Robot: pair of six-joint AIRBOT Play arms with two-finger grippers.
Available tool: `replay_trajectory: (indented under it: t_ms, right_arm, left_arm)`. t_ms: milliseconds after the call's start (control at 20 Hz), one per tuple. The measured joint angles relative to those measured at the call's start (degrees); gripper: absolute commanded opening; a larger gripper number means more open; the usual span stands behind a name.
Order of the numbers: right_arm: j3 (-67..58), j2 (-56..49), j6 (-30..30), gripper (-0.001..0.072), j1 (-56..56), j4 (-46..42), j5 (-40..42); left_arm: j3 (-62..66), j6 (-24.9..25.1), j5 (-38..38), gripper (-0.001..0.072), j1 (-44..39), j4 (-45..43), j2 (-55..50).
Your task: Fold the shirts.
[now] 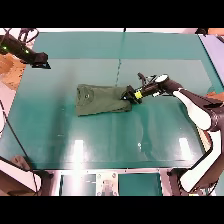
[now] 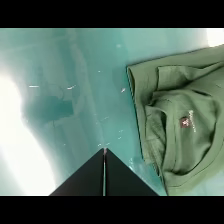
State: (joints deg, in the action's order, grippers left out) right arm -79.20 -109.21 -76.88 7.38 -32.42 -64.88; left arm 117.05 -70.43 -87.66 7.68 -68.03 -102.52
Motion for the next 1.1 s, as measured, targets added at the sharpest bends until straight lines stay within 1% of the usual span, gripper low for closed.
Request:
replay_trajectory:
  t_ms: [100, 250, 300, 450, 650, 900, 1100]
  right_arm:
    - [-2.23, -0.11, 1.70, 0.0019, 0.68, 3.74, 0.00]
    - [-8.52, 2.32, 2.54, 0.0019, -0.57, 5.99, -2.51]
    - [-11.04, 3.89, 2.29, 0.0019, -1.95, 5.92, -3.41]
    - [-17.05, 9.94, -1.05, 0.0019, -8.31, 3.41, -5.84]
    - [-20.46, 18.88, -5.60, 0.0019, -22.10, -1.36, -9.20]
    - [-21.49, 26.23, -10.25, 0.0019, -43.82, -6.49, -13.11]
    - [-21.64, 29.18, -14.62, 0.0018, -58.82, -15.30, -18.21]
  left_arm:
    - [0.00, 0.02, -0.09, 0.0028, 0.00, -0.35, 0.00]
    - [0.00, 0.00, -0.48, 0.0027, 0.00, -0.57, 0.00]
    - [0.00, 0.00, -0.52, 0.0028, 0.00, -0.57, 0.00]
    - [0.00, 0.00, -0.68, 0.0028, 0.00, -0.72, 0.00]
    - [0.00, 0.00, -1.14, 0.0027, 0.00, -0.74, 0.00]
    - [0.00, -0.09, -1.49, 0.0028, 0.00, -0.74, 0.00]
    - [-0.33, -0.20, -1.51, 0.0028, 0.00, -0.68, 0.00]
